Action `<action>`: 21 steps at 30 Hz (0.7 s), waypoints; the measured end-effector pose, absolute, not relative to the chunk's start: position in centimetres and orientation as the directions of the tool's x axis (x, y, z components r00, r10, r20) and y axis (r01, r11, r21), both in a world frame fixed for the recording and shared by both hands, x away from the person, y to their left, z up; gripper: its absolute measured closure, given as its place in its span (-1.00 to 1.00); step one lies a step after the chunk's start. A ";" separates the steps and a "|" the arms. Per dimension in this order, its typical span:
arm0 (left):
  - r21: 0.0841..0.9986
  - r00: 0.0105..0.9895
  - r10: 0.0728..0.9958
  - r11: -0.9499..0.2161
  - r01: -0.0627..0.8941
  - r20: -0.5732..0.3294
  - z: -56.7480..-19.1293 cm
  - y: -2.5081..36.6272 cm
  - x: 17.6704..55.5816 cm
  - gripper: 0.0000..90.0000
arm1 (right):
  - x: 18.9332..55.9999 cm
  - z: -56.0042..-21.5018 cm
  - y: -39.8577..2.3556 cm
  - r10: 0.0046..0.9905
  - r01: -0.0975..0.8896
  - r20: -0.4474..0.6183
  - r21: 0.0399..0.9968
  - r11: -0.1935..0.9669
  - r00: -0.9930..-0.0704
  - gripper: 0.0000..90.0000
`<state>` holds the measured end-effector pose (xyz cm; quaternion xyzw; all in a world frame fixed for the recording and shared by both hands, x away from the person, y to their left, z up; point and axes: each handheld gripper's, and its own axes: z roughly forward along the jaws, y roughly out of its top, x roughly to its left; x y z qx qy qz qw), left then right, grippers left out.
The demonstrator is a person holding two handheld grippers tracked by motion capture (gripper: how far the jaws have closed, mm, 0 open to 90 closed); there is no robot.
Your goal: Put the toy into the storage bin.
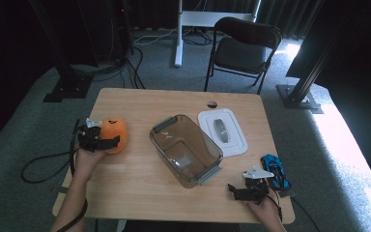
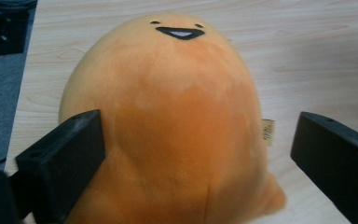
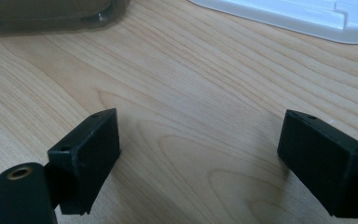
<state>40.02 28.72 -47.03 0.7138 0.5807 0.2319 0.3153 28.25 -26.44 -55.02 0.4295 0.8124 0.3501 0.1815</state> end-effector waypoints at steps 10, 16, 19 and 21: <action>0.690 0.172 0.985 -0.113 0.715 -0.018 -48.4 29.1 40.5 -0.68 | 28.3 -55.0 -26.4 0.825 0.571 0.006 0.725 0.386 -0.565 -0.73; 0.703 0.151 0.988 -0.105 0.703 -0.004 -48.6 28.9 39.9 -0.26 | 28.3 -55.0 -26.4 0.825 0.571 0.006 0.725 0.385 -0.565 -0.73; 0.723 0.161 0.987 -0.098 0.684 -0.019 -48.8 28.9 39.4 0.05 | 28.3 -55.0 -26.4 0.825 0.571 0.006 0.725 0.386 -0.565 -0.73; 0.732 0.167 0.986 -0.095 0.674 -0.026 -48.8 29.0 39.1 0.27 | 28.3 -55.0 -26.4 0.825 0.571 0.006 0.725 0.386 -0.565 -0.73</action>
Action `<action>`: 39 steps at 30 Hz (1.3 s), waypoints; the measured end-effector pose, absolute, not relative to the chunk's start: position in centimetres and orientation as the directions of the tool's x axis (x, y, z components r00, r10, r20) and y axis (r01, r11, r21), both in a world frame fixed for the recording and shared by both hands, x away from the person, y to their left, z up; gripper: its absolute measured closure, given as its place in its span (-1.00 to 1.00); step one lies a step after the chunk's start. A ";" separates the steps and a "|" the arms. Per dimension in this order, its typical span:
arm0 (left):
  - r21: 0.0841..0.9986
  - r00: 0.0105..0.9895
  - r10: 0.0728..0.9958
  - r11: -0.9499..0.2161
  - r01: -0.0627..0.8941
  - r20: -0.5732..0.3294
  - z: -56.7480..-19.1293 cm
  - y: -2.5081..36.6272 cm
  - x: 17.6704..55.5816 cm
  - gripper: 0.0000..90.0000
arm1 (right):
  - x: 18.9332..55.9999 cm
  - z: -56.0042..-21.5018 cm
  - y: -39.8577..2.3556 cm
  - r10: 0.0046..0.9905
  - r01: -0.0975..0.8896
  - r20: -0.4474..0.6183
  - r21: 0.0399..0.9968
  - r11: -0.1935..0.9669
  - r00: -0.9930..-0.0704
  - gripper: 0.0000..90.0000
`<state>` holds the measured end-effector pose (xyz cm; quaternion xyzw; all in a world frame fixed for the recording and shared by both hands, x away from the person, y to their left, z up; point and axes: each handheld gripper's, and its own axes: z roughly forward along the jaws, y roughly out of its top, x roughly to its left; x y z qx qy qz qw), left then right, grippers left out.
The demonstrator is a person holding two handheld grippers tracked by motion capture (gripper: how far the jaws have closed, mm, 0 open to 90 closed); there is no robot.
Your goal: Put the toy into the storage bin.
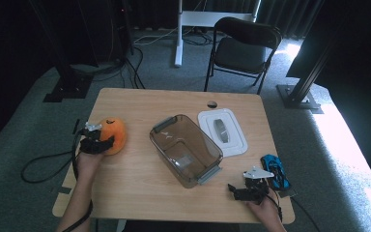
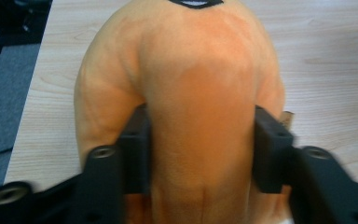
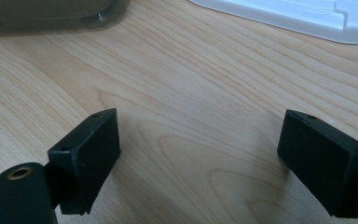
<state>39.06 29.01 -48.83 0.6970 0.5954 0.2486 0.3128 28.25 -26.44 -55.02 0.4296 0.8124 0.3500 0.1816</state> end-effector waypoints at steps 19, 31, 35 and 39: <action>0.768 0.194 0.981 -0.104 0.633 -0.027 -47.3 29.3 37.4 0.64 | 28.3 -55.0 -26.4 0.825 0.571 0.006 0.725 0.385 -0.565 -0.73; 0.809 0.241 0.969 -0.106 0.578 -0.045 -44.1 28.8 36.0 0.64 | 28.3 -55.0 -26.4 0.825 0.571 0.006 0.725 0.386 -0.565 -0.73; 0.830 0.269 0.962 -0.113 0.546 -0.046 -42.5 28.1 35.4 0.64 | 28.3 -55.0 -26.4 0.825 0.571 0.005 0.725 0.386 -0.565 -0.73; 0.842 0.296 0.954 -0.130 0.523 -0.037 -41.1 27.6 34.9 0.64 | 28.3 -55.0 -26.4 0.825 0.571 0.006 0.725 0.386 -0.565 -0.73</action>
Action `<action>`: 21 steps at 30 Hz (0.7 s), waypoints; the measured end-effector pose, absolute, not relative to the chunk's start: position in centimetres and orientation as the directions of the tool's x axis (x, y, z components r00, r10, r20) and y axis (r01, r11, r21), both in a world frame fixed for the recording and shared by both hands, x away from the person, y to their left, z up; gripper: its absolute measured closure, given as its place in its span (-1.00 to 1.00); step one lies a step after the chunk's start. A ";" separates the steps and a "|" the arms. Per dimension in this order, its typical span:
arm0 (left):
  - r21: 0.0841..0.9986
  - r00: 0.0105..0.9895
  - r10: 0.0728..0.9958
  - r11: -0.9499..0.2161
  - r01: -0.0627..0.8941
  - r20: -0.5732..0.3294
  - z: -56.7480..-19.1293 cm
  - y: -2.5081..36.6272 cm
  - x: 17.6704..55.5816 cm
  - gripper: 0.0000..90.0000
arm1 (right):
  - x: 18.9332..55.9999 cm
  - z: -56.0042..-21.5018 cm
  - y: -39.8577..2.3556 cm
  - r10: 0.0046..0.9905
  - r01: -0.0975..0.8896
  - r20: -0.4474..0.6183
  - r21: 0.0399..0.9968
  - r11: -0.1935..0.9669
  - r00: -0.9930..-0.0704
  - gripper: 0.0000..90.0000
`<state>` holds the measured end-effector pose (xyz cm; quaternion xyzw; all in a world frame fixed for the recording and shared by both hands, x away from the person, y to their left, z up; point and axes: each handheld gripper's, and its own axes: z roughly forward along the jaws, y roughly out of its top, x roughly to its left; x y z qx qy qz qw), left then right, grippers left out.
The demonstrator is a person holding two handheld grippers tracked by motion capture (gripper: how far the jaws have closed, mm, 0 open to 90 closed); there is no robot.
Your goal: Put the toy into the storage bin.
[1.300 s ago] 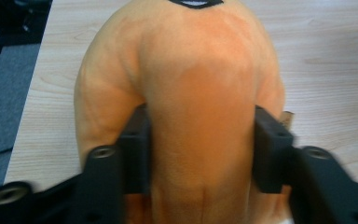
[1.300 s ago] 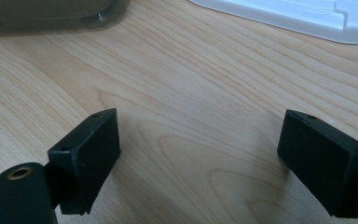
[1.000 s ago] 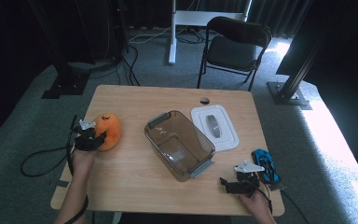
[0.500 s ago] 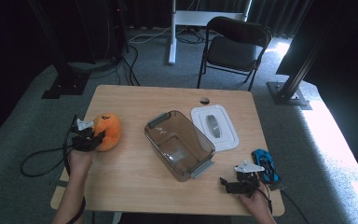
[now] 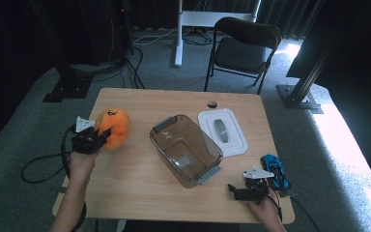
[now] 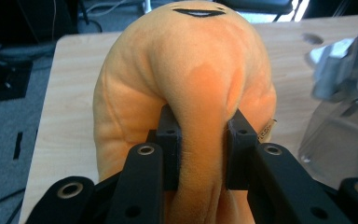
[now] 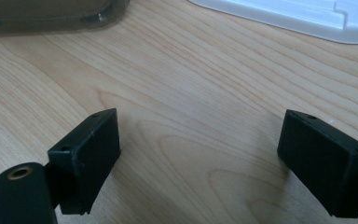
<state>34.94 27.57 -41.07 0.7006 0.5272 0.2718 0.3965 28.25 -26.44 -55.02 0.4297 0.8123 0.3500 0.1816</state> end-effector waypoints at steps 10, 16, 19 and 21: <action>0.886 0.407 0.913 -0.168 0.431 -0.025 -38.3 26.4 33.8 0.64 | 28.3 -55.0 -26.4 0.825 0.569 0.004 0.726 0.387 -0.566 -0.73; 0.904 0.482 0.876 -0.190 0.384 -0.021 -36.9 25.6 33.2 0.64 | 28.3 -55.0 -26.4 0.825 0.570 0.005 0.725 0.386 -0.565 -0.73; 0.911 0.510 0.860 -0.188 0.366 -0.027 -36.2 25.2 33.2 0.64 | 28.3 -55.0 -26.4 0.825 0.570 0.005 0.725 0.386 -0.565 -0.73; 0.913 0.530 0.848 -0.205 0.354 -0.015 -35.8 24.7 33.2 0.64 | 28.3 -55.0 -26.4 0.825 0.570 0.005 0.726 0.386 -0.565 -0.73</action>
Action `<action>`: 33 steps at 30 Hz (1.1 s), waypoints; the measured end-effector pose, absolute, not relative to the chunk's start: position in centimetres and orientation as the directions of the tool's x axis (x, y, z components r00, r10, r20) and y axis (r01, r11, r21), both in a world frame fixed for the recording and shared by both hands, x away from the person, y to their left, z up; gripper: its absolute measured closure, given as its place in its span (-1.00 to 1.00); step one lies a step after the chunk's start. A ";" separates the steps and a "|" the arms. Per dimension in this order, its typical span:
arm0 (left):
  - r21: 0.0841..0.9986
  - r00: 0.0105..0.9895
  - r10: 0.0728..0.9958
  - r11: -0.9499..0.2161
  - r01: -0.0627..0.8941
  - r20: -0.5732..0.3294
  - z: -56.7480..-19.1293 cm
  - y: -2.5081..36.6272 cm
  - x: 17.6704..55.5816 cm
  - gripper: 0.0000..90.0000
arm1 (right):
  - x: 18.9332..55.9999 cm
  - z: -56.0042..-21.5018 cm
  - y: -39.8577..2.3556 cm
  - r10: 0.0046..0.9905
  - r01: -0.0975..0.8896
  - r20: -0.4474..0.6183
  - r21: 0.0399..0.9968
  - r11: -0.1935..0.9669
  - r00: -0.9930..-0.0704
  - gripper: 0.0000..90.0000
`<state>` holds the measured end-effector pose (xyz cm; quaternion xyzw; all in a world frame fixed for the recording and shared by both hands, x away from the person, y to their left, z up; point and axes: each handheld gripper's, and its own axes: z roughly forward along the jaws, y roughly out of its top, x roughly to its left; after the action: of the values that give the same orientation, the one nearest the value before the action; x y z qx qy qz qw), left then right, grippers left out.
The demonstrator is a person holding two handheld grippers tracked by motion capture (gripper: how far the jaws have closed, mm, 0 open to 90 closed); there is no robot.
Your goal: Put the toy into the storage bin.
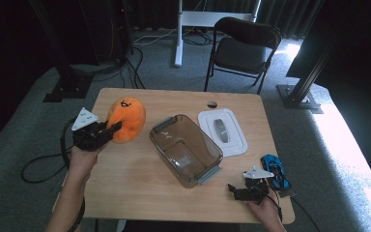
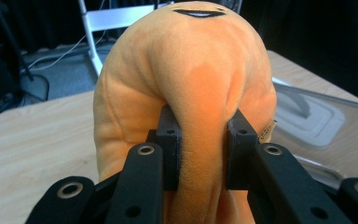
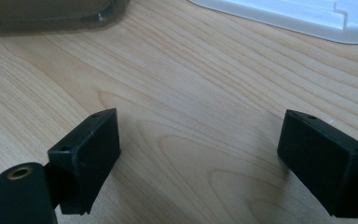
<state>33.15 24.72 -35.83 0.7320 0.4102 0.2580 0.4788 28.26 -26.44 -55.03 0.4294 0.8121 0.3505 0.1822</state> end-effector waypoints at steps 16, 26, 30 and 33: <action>0.915 0.640 0.768 -0.254 0.315 -0.007 -34.6 21.0 33.9 0.64 | 28.3 -55.0 -26.4 0.825 0.570 0.005 0.725 0.386 -0.565 -0.73; 0.906 0.693 0.721 -0.286 0.313 -0.012 -34.9 18.6 35.0 0.63 | 28.2 -55.0 -26.4 0.827 0.571 0.005 0.726 0.384 -0.563 -0.73; 0.898 0.717 0.697 -0.304 0.319 -0.018 -35.5 17.5 35.5 0.63 | 28.2 -55.0 -26.4 0.827 0.570 0.005 0.726 0.384 -0.563 -0.73; 0.895 0.734 0.679 -0.312 0.320 -0.025 -35.7 16.8 35.8 0.63 | 28.2 -55.0 -26.4 0.826 0.570 0.004 0.726 0.385 -0.564 -0.73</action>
<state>35.78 16.84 -35.74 0.7894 0.3161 0.1816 0.4939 28.21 -26.43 -55.02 0.4299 0.8119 0.3502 0.1828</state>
